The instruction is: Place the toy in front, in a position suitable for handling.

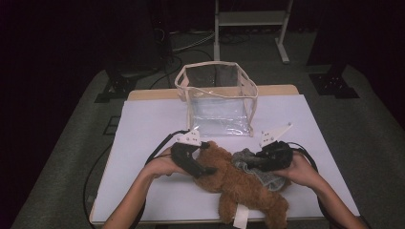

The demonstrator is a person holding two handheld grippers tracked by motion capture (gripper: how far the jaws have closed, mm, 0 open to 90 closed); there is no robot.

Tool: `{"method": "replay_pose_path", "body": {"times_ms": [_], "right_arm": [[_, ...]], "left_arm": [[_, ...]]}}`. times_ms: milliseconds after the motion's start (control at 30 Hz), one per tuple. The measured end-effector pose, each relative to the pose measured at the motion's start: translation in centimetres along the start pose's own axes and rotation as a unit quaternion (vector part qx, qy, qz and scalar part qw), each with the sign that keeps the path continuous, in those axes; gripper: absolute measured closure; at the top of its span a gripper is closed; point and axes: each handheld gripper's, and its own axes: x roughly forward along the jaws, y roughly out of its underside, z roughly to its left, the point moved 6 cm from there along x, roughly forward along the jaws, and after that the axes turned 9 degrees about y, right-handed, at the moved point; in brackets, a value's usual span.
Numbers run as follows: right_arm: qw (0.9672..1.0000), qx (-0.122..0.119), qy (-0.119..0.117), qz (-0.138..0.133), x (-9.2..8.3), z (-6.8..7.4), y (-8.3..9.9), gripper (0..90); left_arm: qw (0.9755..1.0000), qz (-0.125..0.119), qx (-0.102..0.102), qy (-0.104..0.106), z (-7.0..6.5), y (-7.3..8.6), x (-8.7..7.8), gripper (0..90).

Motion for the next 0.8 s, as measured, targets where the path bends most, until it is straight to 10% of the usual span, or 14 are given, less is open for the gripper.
{"method": "replay_pose_path", "body": {"times_ms": [367,567,800], "right_arm": [[0.9999,0.0,-0.008,-0.008,-0.2,-0.2,1.0,74.6],[0.9996,0.016,0.012,-0.02,-0.1,-0.9,0.4,73.8],[0.9992,0.027,0.015,-0.025,-2.2,-0.8,0.2,74.0]], "left_arm": [[0.9986,0.047,0.012,0.019,0.5,-0.7,2.9,0.0],[0.9966,0.074,0.035,-0.01,0.2,-0.6,2.5,31.5],[0.9977,0.056,0.014,-0.035,0.6,0.0,1.8,32.8]]}}
